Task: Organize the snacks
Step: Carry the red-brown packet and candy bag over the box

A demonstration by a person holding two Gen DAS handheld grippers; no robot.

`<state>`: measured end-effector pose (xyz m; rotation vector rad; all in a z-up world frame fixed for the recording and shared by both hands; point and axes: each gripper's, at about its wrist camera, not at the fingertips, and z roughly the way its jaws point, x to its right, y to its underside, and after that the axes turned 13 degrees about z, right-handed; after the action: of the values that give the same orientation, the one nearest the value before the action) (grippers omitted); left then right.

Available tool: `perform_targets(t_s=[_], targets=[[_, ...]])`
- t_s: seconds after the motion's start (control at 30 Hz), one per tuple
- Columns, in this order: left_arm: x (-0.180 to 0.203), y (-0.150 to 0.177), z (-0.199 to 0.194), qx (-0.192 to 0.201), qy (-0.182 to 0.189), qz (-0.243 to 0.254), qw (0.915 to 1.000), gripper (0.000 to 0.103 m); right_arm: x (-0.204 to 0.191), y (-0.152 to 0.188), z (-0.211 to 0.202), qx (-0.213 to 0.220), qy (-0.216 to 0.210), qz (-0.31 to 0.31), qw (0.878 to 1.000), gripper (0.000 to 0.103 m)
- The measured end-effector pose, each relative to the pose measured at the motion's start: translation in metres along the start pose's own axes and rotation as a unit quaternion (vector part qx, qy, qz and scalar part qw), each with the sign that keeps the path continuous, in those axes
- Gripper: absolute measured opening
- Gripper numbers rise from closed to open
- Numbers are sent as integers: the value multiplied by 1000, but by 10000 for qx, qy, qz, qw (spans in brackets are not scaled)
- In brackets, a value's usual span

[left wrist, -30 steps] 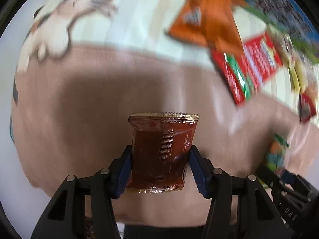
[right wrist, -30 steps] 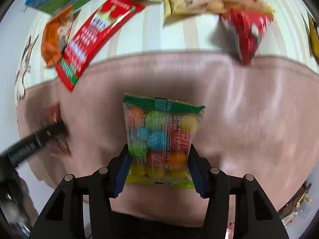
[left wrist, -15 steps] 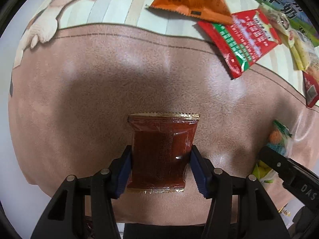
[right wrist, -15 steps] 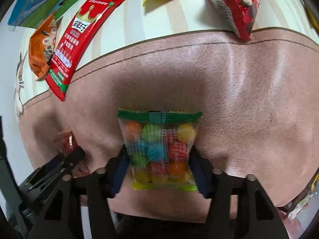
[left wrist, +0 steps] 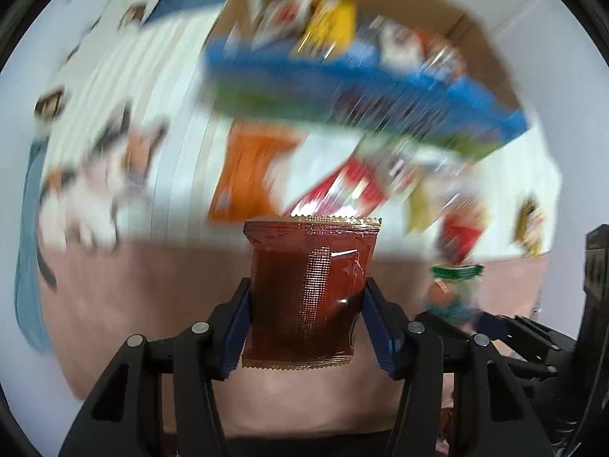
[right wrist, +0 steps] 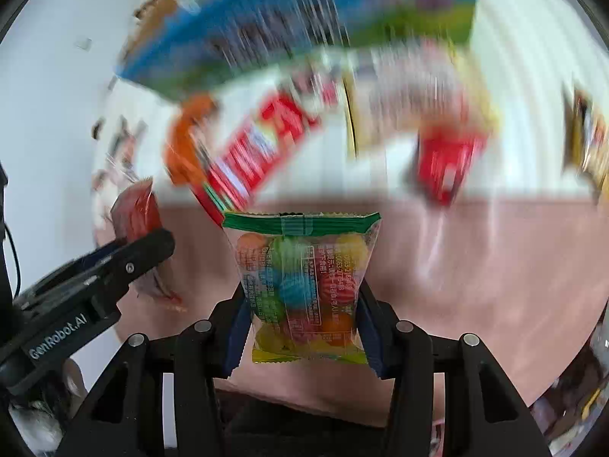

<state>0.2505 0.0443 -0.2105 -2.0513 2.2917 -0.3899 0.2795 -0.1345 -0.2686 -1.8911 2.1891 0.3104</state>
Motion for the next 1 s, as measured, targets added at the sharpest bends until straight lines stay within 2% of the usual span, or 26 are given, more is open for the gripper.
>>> perform_targets(t_s=[0.1, 0.13, 0.27, 0.33, 0.5, 0.6, 0.73, 1.0], targets=[[8, -47, -29, 259, 63, 231, 9994, 53, -11, -24, -40, 288, -129, -167, 9994, 53], [-2, -59, -35, 290, 58, 300, 9991, 53, -15, -35, -51, 365, -152, -194, 9990, 53], [-3, -120, -52, 397, -137, 488, 9979, 53, -50, -96, -86, 685, -99, -315, 9971, 53], [-9, -149, -56, 344, -171, 497, 9980, 53, -60, -126, -97, 747, -44, -348, 9966, 53], [-29, -203, -34, -83, -119, 374, 9992, 53, -83, -184, -81, 558, 113, -316, 9979, 53], [-41, -217, -12, -342, -177, 306, 9988, 53, -91, -206, -72, 406, 180, -285, 9986, 53], [-55, -223, 20, -679, -171, 180, 9974, 53, -97, -230, -40, 227, 368, -296, 9986, 53], [-68, -217, 63, -1174, -81, 30, 9931, 53, -97, -246, 0, -29, 503, -269, 9984, 53]])
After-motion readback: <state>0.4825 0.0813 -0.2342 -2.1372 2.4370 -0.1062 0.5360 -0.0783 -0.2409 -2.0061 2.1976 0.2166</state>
